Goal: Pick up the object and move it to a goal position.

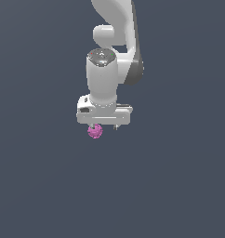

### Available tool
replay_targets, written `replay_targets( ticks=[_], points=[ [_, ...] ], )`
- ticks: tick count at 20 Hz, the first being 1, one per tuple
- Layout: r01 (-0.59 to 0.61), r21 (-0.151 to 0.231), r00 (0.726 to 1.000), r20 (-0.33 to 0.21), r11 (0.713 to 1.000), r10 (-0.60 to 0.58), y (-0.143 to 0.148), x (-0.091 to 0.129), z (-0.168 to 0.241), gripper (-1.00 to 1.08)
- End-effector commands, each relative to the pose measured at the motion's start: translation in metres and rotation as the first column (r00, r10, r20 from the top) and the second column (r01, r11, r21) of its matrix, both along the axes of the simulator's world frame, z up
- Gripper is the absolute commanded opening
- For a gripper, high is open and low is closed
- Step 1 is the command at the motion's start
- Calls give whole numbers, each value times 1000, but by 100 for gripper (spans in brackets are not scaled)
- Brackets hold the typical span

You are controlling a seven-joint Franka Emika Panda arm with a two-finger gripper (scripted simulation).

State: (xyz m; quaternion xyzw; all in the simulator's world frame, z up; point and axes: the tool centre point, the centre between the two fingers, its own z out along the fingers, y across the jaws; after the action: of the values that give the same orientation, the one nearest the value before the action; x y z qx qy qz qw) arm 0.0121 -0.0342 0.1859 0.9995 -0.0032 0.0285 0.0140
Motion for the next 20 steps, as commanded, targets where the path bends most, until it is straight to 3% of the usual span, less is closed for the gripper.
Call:
replay_targets(
  ticks=[1, 11, 20],
  points=[
    [-3, -4, 1000, 9, 1000, 3, -2, 2, 4, 100],
    [35, 2, 999, 3, 999, -35, -5, -2, -4, 100],
    [215, 22, 977, -14, 976, -215, -19, -23, -33, 100]
  ],
)
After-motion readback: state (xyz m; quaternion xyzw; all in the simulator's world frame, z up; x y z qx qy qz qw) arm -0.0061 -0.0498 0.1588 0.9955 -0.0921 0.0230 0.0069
